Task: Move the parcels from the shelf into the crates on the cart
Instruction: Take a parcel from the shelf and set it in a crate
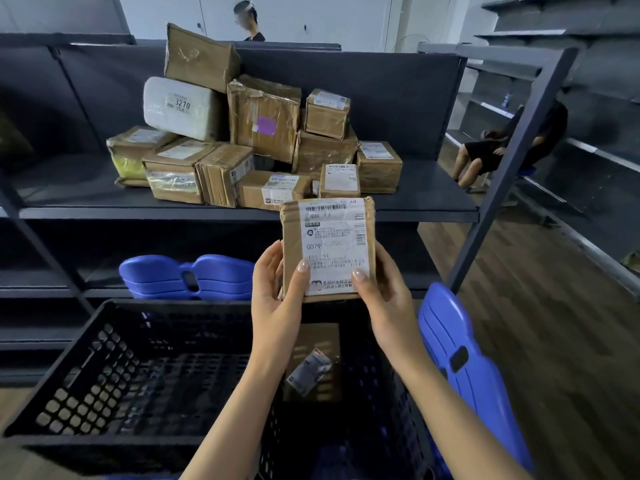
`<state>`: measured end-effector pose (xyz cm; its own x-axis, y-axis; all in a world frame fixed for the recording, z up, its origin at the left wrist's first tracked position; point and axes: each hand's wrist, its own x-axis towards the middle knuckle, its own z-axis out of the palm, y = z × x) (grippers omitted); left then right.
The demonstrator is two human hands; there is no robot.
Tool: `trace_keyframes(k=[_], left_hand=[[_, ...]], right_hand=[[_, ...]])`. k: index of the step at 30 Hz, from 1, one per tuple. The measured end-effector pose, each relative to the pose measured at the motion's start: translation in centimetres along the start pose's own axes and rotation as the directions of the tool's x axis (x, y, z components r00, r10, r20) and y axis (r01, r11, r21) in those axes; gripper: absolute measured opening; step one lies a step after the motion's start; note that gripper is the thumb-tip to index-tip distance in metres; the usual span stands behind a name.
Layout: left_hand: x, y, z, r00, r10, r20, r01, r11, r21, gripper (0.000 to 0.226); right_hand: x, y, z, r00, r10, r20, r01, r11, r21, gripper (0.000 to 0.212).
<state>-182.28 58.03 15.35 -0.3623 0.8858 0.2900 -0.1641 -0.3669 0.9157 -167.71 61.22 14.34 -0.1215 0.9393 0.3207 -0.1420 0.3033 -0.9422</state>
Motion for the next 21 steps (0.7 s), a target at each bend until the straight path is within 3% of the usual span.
trace_keyframes(k=[9,15,17,21], left_hand=[[0.5,-6.0,-0.6,0.953,-0.293,0.07,0.275,0.941,0.199,0.045],[-0.8,-10.1,-0.6,0.908,-0.41,0.084,0.347,0.851,0.394,0.033],[-1.1,-11.4,-0.4,0.898,-0.438,0.045,0.378,0.819,0.432,0.039],[-1.8,-13.5,-0.1,0.869,-0.494,0.017,0.403,0.726,0.557,0.043]], right_hand=[[-0.1,5.2,-2.0,0.966,0.198,-0.166,-0.218,0.97,-0.11,0.029],[-1.5,8.9,-3.3,0.921,0.35,-0.171,-0.382,0.897,-0.221,0.028],[-2.0,9.9,-3.7,0.907,0.379,-0.184,-0.417,0.872,-0.258,0.027],[-3.1,12.0,-4.3,0.87,0.436,-0.228,-0.49,0.816,-0.309,0.046]])
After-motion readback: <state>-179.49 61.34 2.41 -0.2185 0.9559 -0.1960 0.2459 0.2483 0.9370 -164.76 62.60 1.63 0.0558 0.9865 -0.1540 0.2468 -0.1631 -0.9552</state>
